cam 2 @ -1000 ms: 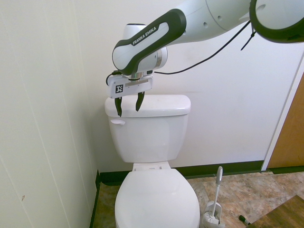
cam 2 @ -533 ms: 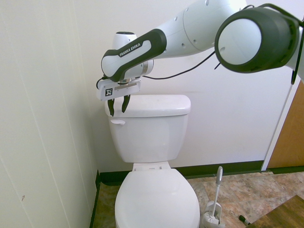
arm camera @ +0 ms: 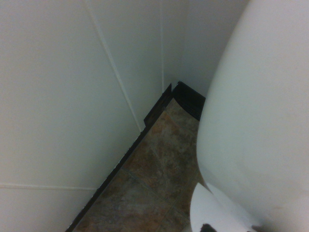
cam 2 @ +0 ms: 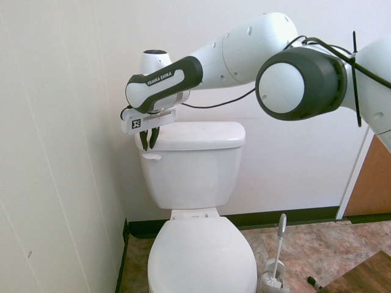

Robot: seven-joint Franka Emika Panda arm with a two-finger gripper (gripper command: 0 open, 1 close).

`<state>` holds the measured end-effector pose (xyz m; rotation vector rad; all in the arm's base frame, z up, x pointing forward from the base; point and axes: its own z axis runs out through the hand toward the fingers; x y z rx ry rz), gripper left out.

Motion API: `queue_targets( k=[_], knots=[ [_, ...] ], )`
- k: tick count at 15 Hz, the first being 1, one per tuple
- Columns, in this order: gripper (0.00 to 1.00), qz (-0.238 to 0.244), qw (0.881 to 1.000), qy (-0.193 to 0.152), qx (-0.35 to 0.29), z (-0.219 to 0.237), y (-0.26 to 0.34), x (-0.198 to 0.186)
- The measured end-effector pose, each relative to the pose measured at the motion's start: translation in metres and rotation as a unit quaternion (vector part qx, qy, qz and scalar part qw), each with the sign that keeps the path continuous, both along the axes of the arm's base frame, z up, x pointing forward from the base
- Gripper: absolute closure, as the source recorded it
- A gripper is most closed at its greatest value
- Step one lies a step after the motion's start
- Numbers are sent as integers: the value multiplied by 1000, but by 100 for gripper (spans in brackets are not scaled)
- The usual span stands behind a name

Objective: Flush the toilet

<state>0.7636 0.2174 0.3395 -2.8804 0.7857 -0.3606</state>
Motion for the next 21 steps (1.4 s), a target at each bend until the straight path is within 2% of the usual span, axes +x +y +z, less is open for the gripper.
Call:
queue_targets(
  k=[6,21],
  knots=[
    [100,-6,1000,4,4,-3,-2,5],
    [100,-20,998,48,20,-45,-8,12]
  ],
)
